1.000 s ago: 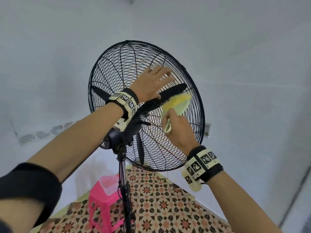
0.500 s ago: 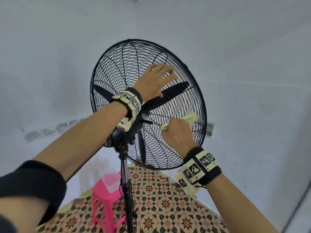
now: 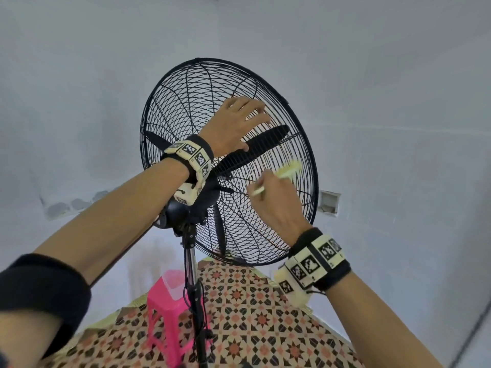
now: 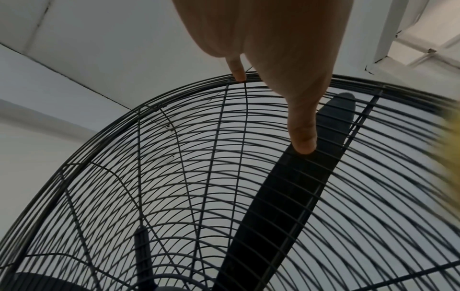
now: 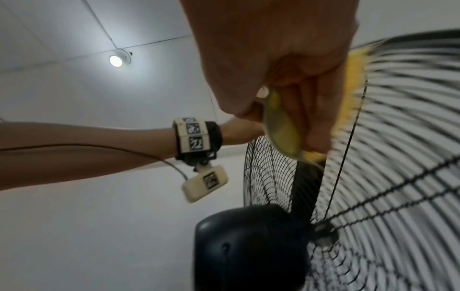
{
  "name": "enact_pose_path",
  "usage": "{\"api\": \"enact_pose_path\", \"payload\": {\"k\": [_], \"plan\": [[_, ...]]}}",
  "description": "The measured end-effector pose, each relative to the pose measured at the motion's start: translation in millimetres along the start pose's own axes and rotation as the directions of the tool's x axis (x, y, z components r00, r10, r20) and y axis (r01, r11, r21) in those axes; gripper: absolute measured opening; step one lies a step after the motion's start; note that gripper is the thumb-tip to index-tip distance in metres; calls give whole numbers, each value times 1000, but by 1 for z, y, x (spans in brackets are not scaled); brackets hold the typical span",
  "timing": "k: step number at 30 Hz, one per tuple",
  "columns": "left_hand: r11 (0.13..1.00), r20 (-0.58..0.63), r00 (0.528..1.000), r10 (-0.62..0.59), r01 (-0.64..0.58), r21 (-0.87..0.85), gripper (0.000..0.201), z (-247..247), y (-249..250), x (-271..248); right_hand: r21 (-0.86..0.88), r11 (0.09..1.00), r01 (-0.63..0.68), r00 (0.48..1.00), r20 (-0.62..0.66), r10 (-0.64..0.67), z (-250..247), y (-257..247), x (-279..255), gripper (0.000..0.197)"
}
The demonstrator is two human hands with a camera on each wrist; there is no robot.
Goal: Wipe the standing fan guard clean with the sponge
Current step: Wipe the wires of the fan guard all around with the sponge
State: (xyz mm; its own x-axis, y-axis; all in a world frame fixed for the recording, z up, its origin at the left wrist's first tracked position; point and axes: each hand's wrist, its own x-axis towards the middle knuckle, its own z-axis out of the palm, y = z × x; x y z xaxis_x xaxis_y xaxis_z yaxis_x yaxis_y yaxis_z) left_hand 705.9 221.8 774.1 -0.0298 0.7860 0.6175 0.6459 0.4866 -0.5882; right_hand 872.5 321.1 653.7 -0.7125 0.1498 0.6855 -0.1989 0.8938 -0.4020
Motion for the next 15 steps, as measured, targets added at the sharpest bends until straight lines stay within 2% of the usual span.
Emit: {"api": "enact_pose_path", "payload": {"k": [2,4,9,10,12,15], "plan": [[1000,-11,1000,-4,4,-14,88,-2,-2,-2,66,990,120,992,-44,-118,-15,-1,12,8],[1000,-7,1000,-20,20,-13,87,-4,-2,-5,-22,982,185,982,27,-185,-15,5,13,12],[998,36,998,-55,54,41,87,-6,9,-3,-259,961,95,980,192,-45,-5,26,-17,21],[997,34,998,-44,42,70,88,-6,11,-1,-243,967,79,976,215,-26,-10,26,-18,23],[993,32,999,5,-9,118,100,-8,9,7,-75,994,79,977,202,-63,-26,23,-12,19],[984,135,990,46,-68,162,131,-15,-2,18,133,968,215,976,1,-217,-51,14,10,9]]}}
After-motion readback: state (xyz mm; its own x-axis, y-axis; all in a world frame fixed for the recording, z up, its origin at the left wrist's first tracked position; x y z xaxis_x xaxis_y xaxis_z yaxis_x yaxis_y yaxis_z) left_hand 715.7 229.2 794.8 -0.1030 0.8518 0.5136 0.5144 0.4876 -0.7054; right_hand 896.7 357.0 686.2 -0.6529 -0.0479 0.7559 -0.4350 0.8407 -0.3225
